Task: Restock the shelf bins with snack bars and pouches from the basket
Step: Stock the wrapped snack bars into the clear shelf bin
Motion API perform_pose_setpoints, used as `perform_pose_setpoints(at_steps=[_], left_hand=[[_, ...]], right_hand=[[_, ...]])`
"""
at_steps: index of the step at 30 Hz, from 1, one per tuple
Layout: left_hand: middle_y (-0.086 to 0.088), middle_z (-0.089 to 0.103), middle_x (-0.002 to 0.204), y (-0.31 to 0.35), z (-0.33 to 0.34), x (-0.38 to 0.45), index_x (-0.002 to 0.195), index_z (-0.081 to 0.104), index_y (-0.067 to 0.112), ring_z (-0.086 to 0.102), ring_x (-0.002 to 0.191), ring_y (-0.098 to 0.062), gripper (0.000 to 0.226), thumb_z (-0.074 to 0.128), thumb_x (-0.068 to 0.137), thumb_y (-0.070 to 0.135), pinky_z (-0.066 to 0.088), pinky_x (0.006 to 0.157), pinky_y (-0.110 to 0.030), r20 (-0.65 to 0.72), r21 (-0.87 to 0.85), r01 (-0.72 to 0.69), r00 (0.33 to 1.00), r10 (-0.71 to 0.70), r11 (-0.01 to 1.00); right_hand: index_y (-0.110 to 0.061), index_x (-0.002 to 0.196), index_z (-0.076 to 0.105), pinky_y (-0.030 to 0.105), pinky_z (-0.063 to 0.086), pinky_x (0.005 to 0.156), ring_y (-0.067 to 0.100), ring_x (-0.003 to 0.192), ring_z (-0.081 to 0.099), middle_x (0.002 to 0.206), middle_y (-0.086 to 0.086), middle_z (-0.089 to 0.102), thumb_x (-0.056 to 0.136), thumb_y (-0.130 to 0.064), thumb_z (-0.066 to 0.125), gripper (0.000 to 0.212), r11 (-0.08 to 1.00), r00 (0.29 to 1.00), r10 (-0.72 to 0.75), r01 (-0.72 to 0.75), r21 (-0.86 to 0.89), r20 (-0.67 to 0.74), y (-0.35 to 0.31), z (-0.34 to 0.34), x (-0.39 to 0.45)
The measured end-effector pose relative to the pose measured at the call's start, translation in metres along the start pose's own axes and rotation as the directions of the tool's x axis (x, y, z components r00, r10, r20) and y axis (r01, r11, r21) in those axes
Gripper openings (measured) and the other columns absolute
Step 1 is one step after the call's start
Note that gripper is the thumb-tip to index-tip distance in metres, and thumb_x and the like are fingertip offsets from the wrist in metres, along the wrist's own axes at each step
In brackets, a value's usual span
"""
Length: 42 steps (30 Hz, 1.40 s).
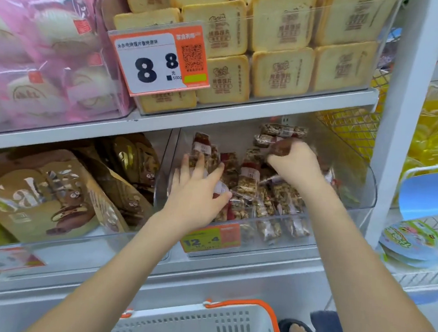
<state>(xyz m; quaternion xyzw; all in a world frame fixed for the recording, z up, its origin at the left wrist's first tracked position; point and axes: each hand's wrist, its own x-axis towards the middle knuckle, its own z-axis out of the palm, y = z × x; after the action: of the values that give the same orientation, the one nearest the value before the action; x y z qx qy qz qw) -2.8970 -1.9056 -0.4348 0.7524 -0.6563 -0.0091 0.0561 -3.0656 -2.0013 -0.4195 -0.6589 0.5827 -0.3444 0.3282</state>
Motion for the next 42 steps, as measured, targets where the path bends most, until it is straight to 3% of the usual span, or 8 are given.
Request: perform_pose_setpoints(at_steps=[7,14,17,21,25,31,37,42], left_hand=[[-0.009,0.017,0.157,0.015,-0.019,0.020,0.143,0.036,0.029,0.003,0.146,-0.030,0.057,0.046,0.092,0.051,0.006,0.117,-0.047,-0.090,-0.032,-0.088,0.992,0.085,0.996],[-0.010,0.044,0.130,0.060,-0.018,0.080,0.127,0.048,0.021,0.050,0.109,-0.017,0.048,0.063,0.086,0.040,0.039,0.089,-0.031,0.166,-0.230,-0.175,0.962,0.215,0.957],[-0.007,0.038,0.141,0.068,-0.001,0.102,0.145,0.024,0.019,0.045,0.123,-0.024,0.086,0.074,0.077,0.036,0.043,0.091,-0.033,0.301,-0.201,-0.069,0.945,0.129,0.977],[-0.006,0.042,0.138,0.069,0.011,0.112,0.145,0.024,0.021,0.050,0.116,-0.025,0.087,0.073,0.074,0.016,0.049,0.082,-0.032,0.200,-0.267,-0.002,0.978,0.057,0.964],[0.010,0.050,0.090,0.061,-0.015,0.099,0.107,0.055,0.023,0.051,0.083,-0.012,0.028,0.065,0.082,0.017,0.042,0.063,-0.020,-0.020,-0.453,0.068,0.996,-0.086,0.889],[0.003,0.045,0.070,0.003,-0.044,0.046,0.095,0.049,0.017,0.049,0.069,-0.019,0.011,0.055,0.087,0.021,0.038,0.063,-0.027,-0.202,-0.164,0.104,0.970,-0.137,0.981],[-0.013,0.030,0.150,-0.020,-0.007,0.026,0.142,0.033,0.007,0.034,0.129,-0.036,0.058,0.032,0.095,0.041,0.035,0.103,-0.041,-0.143,0.106,0.072,0.988,-0.057,0.992],[-0.007,0.056,0.085,-0.033,-0.005,0.034,0.081,0.048,0.009,0.049,0.095,-0.028,0.033,0.025,0.094,0.028,0.034,0.084,-0.030,-0.207,-0.433,0.085,0.960,-0.190,0.897]], right_hand=[[-0.030,0.147,0.020,0.055,0.023,0.107,0.039,0.139,0.016,0.155,0.010,0.020,0.072,-0.062,0.069,0.095,0.703,0.997,-0.078,0.070,-0.707,0.020,0.030,-0.007,0.029],[-0.037,0.150,0.009,0.061,0.031,0.103,0.041,0.140,0.022,0.160,0.006,0.001,0.051,-0.075,0.074,0.125,0.606,0.969,0.166,0.048,-0.794,0.185,0.027,0.003,0.056],[-0.033,0.151,0.004,0.063,0.032,0.105,0.042,0.142,0.018,0.160,0.007,-0.005,0.061,-0.061,0.079,0.120,0.615,0.963,0.208,0.006,-0.789,0.169,0.026,0.006,0.065],[-0.027,0.148,0.026,0.059,0.039,0.100,0.042,0.134,0.030,0.157,0.007,0.012,0.072,-0.041,0.079,0.094,0.661,0.975,0.207,-0.083,-0.746,0.075,0.032,0.017,0.074],[-0.024,0.141,0.039,0.050,0.044,0.094,0.039,0.124,0.042,0.149,0.004,0.023,0.072,-0.035,0.080,0.081,0.746,0.987,0.151,-0.080,-0.661,0.051,0.044,0.013,0.078],[-0.021,0.133,0.044,0.042,0.051,0.092,0.040,0.120,0.050,0.153,0.010,0.022,0.062,-0.042,0.085,0.085,0.847,0.995,0.057,-0.004,-0.531,0.083,0.035,-0.009,0.062],[-0.014,0.119,0.053,0.028,0.047,0.070,0.021,0.096,0.058,0.109,0.002,0.056,0.069,-0.033,0.080,0.060,0.943,0.953,-0.302,0.294,-0.153,-0.026,-0.016,-0.010,0.021],[-0.018,0.115,0.054,0.030,0.051,0.077,0.017,0.094,0.059,0.102,-0.002,0.060,0.072,-0.025,0.079,0.050,0.937,0.948,-0.303,0.280,0.208,0.091,-0.034,0.026,-0.014]])
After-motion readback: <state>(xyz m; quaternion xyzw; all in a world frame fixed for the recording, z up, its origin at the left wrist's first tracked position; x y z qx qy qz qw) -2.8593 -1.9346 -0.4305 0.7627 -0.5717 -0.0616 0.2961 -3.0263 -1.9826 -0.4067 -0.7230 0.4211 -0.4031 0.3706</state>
